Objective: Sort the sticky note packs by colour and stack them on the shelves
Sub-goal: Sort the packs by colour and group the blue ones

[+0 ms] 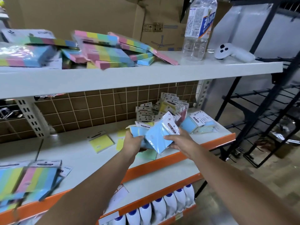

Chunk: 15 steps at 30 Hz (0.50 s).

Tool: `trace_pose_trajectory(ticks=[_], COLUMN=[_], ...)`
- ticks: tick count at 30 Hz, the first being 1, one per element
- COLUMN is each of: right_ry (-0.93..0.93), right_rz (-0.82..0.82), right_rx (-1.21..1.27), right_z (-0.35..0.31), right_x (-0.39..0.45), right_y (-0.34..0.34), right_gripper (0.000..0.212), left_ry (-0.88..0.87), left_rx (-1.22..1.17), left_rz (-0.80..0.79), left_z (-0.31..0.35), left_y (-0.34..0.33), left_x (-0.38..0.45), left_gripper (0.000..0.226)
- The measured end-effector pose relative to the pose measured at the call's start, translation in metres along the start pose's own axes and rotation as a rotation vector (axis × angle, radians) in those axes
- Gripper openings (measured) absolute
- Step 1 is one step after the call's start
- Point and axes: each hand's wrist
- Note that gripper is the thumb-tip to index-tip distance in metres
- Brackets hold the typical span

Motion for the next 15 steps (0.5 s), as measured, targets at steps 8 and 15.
trace_pose_trajectory(ticks=[8,15], right_ry=[0.042,0.053], right_rz=[0.056,0.039], right_rx=[-0.062,-0.076], right_z=[0.009,0.007], right_x=[0.026,0.046], right_y=[-0.013,-0.024], right_gripper=[0.034,0.026], left_ry=[0.012,-0.012], left_rx=[-0.098,-0.108], left_rz=[0.083,0.164], left_z=[-0.011,-0.009], left_y=[0.008,0.019], left_x=[0.000,0.006], left_gripper=[0.028,0.029])
Point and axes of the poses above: each hand's wrist, its own x-axis towards the middle knuckle, its own y-axis out of the back of the hand, z = x × y, and after that the axes turned 3 degrees about -x, right-handed
